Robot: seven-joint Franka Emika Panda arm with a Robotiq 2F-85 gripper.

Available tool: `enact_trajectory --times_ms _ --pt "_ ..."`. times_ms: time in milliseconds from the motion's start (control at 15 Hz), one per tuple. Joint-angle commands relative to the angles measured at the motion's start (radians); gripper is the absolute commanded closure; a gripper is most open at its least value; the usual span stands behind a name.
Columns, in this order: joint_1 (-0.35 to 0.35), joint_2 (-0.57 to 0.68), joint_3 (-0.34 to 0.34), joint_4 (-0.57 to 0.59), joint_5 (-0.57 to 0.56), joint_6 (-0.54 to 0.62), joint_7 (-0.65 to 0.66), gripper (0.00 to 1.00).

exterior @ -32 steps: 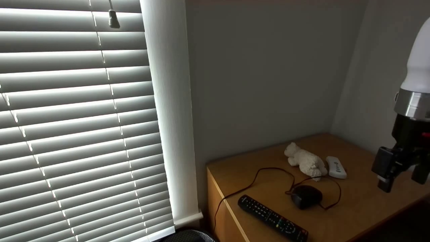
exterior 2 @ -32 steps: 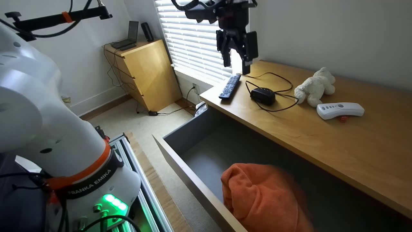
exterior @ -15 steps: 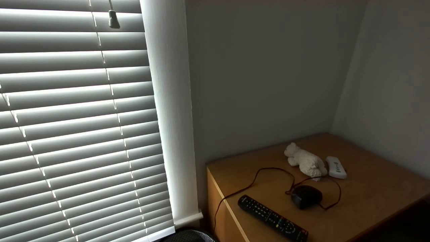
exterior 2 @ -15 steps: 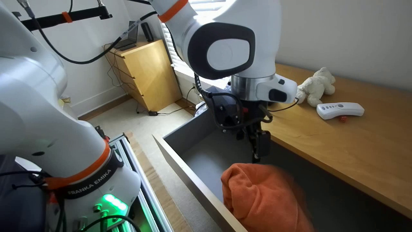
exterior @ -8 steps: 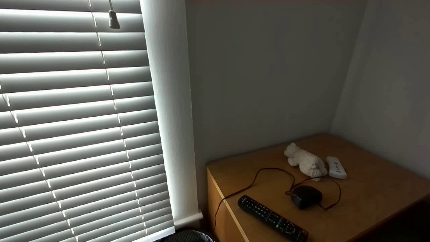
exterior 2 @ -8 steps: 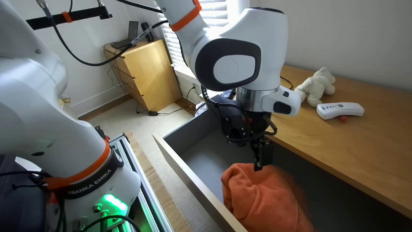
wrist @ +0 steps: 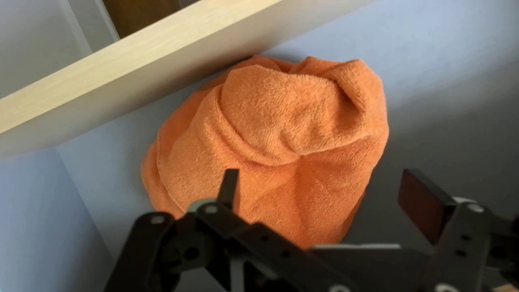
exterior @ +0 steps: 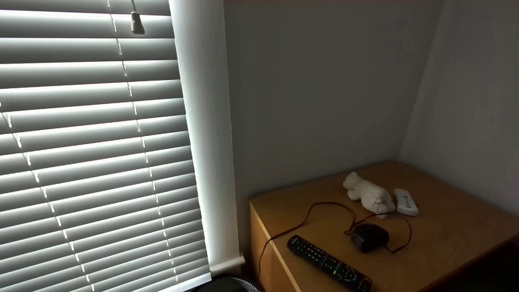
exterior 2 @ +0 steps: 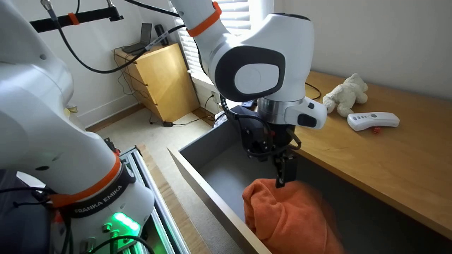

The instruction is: Pick up the orange blanket from the open drawer and put it on the chest of drawer top surface

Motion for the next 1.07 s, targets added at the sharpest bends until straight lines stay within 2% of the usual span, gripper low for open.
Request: enact_trajectory --times_ms 0,133,400,733,1000 --pt "0.027 0.117 0.017 0.023 0.033 0.025 0.02 0.0" --pt "0.051 0.181 0.018 0.04 0.009 0.052 0.043 0.0" --pt "0.152 0.303 -0.025 0.093 -0.084 0.111 0.119 0.0" --pt "0.311 0.443 -0.102 0.186 -0.177 0.092 0.211 0.0" --pt "0.392 0.543 -0.153 0.235 -0.199 0.095 0.254 0.0"
